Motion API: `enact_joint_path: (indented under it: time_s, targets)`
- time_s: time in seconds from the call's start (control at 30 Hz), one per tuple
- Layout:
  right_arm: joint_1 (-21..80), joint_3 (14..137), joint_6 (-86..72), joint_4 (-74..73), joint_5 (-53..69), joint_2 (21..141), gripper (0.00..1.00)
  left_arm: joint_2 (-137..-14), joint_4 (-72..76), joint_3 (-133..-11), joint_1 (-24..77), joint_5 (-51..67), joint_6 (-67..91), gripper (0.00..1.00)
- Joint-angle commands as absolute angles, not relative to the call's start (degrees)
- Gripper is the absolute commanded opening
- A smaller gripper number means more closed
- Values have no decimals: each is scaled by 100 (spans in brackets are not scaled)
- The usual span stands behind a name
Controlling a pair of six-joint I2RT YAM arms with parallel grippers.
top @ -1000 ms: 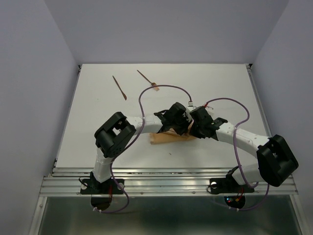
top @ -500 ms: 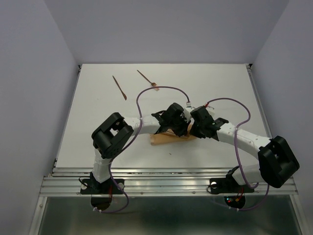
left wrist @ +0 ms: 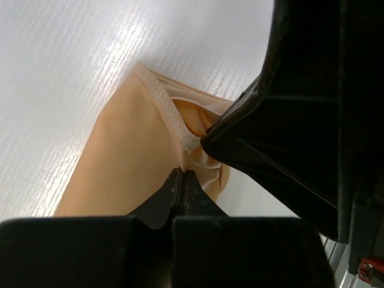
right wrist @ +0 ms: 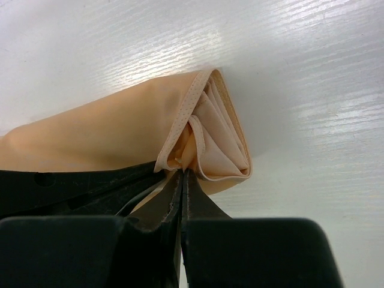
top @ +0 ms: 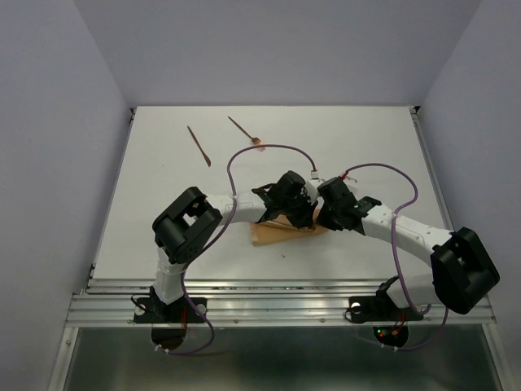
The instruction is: Fold the napkin into a case and place the utensils inside
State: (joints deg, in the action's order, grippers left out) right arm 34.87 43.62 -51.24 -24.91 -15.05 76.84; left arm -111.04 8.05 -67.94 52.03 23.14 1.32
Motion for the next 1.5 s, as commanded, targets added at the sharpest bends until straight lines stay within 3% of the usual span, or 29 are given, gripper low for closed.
enact_joint_path:
  time_s: [0.0,0.2,0.43,0.7,1.1,1.17,1.27,1.47]
  targets:
    - [3454,4359,-5168,-2338,-1644,7515,1,-10978,721,-6768,5221,2716,88,1]
    - [3454,4333,-5159,-2338,-1652,7523,1,-10863,677,-6759,5221,2610,79,20]
    - [3454,4289,-5168,-2338,-1661,7471,1,-10767,633,-6733,5212,2567,114,28]
    - [3454,4254,-5177,-2347,-1670,7436,1,-10354,597,-6566,5036,2575,149,29]
    - [3454,4228,-5194,-2347,-1679,7392,1,-10406,1002,-6635,4834,3015,527,25]
    - [3454,4228,-5194,-2338,-1679,7409,1,-10511,1072,-6732,4816,3050,667,22]
    - [3454,4236,-5194,-2338,-1679,7409,1,-10661,1309,-6829,4816,3120,931,1]
    - [3454,4245,-5186,-2338,-1670,7435,1,-11073,1687,-6996,4816,3480,1248,0]
